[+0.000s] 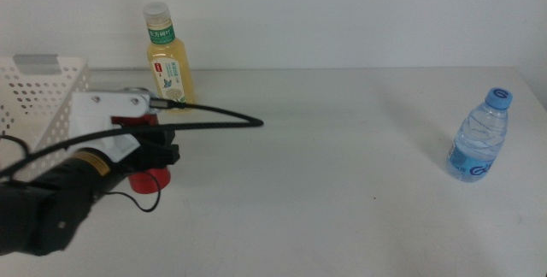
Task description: Use arms to grab the bottles and put them into the dustbin to the left of the table.
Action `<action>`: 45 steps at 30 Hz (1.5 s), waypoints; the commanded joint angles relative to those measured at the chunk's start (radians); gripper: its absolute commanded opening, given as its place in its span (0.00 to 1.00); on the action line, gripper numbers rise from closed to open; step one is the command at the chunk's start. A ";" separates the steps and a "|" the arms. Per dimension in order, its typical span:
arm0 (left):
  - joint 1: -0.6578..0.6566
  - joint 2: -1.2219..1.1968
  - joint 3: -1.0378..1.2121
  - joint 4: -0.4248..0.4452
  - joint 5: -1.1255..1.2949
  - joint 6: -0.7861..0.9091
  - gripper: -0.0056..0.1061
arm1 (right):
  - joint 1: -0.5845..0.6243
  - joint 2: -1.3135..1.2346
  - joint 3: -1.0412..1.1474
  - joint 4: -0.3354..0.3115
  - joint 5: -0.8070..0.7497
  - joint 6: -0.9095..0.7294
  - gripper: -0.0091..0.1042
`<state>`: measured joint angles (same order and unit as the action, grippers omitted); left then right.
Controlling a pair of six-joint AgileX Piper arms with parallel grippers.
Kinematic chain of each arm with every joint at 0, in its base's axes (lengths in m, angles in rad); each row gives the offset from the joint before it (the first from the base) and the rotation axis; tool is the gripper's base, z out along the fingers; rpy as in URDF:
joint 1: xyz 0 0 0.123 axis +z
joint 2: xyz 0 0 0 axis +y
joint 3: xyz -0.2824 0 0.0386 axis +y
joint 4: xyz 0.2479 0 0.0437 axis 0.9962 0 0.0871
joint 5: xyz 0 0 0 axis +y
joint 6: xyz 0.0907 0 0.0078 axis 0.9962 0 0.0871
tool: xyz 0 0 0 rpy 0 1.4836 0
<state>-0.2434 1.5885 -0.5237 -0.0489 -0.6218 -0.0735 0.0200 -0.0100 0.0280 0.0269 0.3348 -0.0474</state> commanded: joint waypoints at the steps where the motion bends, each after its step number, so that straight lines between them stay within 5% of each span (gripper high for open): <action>1: -0.002 -0.127 -0.022 0.001 -0.002 -0.034 0.02 | -0.004 -0.027 -0.008 -0.007 -0.076 -0.002 0.64; 14: 0.102 -0.423 -0.202 0.043 0.759 -0.032 0.02 | -0.004 -0.027 -0.008 -0.007 -0.076 -0.002 0.64; 27: 0.299 -0.303 -0.699 0.036 1.463 0.073 0.02 | -0.004 -0.027 -0.008 -0.007 -0.076 -0.002 0.64; 45: 0.528 0.062 -1.059 0.043 1.633 0.315 0.02 | -0.004 -0.027 -0.008 -0.007 -0.076 -0.002 0.64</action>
<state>0.2763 1.6739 -1.5288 0.0000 1.0448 0.2259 0.0200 -0.0100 0.0280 0.0269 0.3351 -0.0474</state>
